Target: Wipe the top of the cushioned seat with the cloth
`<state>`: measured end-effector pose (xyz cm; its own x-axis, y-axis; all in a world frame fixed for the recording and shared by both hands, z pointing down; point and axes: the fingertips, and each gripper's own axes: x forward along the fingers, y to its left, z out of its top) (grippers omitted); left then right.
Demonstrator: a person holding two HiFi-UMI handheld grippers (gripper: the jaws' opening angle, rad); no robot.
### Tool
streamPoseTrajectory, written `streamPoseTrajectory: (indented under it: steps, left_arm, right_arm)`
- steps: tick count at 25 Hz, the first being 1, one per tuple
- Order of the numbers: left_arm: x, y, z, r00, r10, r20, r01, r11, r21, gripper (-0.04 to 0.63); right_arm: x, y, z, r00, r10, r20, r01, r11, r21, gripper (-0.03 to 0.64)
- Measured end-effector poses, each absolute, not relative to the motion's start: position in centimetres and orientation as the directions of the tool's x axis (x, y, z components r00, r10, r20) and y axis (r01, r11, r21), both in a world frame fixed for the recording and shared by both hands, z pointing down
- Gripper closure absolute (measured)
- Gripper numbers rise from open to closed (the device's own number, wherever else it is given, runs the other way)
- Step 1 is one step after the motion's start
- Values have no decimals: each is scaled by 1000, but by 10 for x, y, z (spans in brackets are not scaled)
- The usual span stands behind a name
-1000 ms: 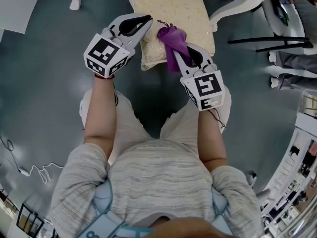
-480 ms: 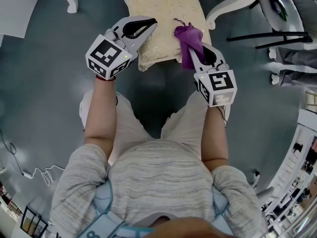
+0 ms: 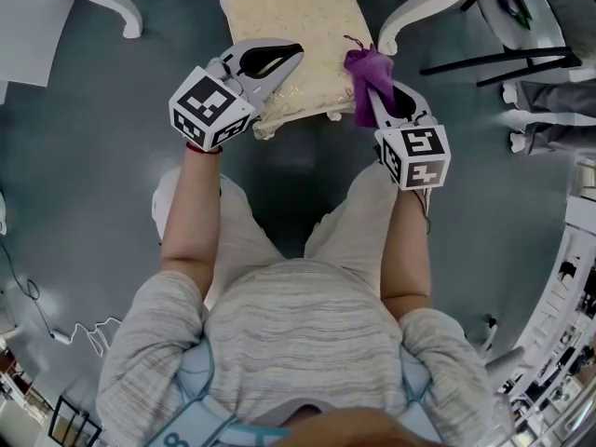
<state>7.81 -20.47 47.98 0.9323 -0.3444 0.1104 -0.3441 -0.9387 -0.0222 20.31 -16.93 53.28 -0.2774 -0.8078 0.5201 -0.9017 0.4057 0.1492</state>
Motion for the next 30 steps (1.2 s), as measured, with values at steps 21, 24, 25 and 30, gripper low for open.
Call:
streamPoseTrajectory:
  steps: [21,24,25,30]
  left_arm:
    - [96,-183,463,896,-412,164,-422,-906,32,581]
    - [88,-181,460,890,-426,161,-436,-899,35,581]
    - [86,-181,460,888,-430,160,-441,-897,36,581]
    - [82,-180,460,884,-439,162,-450,-892,37,581]
  right_arm:
    - [168,-183,488,-423,-826,372,-871,483,82,558]
    - [152,-181,481,-472,-810,347,-846,527,78,558]
    - [148,-181,479,-487,-805,338,-839,539,75,558]
    - [134,-180,473,-539,-785,305,-811,581,62,560]
